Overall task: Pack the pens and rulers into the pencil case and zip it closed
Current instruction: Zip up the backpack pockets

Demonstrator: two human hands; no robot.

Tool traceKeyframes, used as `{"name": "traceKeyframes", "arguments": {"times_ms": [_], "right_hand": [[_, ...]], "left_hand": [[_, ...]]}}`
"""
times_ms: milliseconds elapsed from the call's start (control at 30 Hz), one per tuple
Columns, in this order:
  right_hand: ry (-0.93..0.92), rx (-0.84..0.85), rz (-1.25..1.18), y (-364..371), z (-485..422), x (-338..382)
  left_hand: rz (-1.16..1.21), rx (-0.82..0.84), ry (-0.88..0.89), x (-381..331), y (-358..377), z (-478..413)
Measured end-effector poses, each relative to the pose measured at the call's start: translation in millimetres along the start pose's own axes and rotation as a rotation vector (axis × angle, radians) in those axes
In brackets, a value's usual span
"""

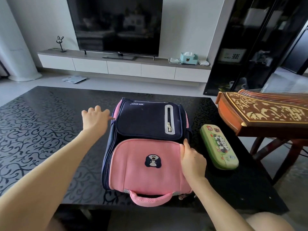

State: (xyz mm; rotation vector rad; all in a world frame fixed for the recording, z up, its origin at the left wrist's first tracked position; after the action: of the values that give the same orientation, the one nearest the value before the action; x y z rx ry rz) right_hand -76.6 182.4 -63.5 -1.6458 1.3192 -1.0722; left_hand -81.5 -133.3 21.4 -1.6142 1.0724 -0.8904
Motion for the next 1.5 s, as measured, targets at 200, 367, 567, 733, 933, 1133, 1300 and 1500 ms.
{"name": "traceKeyframes", "arguments": {"times_ms": [200, 367, 567, 733, 933, 1133, 1300, 1500], "right_hand": [[0.104, -0.141, -0.316, -8.9, -12.2, -55.5], [0.497, 0.337, 0.094, 10.6, -20.9, -142.9], [0.363, 0.407, 0.270, 25.6, -17.6, -169.2], [0.491, 0.393, 0.226, 24.3, -39.6, -135.2], [0.734, 0.253, -0.372, 8.6, -40.2, -131.8], [0.702, 0.285, -1.205, -62.1, -11.7, -131.4], [0.089, 0.243, -1.108, -119.0, 11.5, -107.2], [-0.404, 0.130, -0.588, -132.8, 15.8, -80.6]], "left_hand": [[0.379, -0.125, 0.394, -61.5, -19.1, 15.9], [0.171, 0.054, 0.434, -72.7, 7.3, 40.3], [0.235, 0.026, 0.401, -78.3, 15.4, 43.1], [0.277, 0.024, 0.372, -81.4, 7.1, 42.7], [0.386, 0.003, 0.411, -82.1, 0.4, 55.8], [0.310, -0.138, 0.546, -71.0, 0.0, 60.9], [0.393, -0.226, 0.413, -74.6, -36.8, 26.6], [0.466, -0.058, 0.438, -74.1, -72.6, -7.8]]}}
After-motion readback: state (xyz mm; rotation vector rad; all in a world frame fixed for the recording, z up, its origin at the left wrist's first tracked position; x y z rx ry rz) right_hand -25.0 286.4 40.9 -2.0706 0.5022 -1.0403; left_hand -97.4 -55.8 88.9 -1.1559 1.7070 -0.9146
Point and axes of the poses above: each hand's wrist, its own z-axis away from the middle knuckle, its own y-axis out of the palm, x = y × z, the point moved 1 cm from there along -z, towards the middle knuckle, and after that the axes turned 5 degrees about z, right-handed, at the moved point
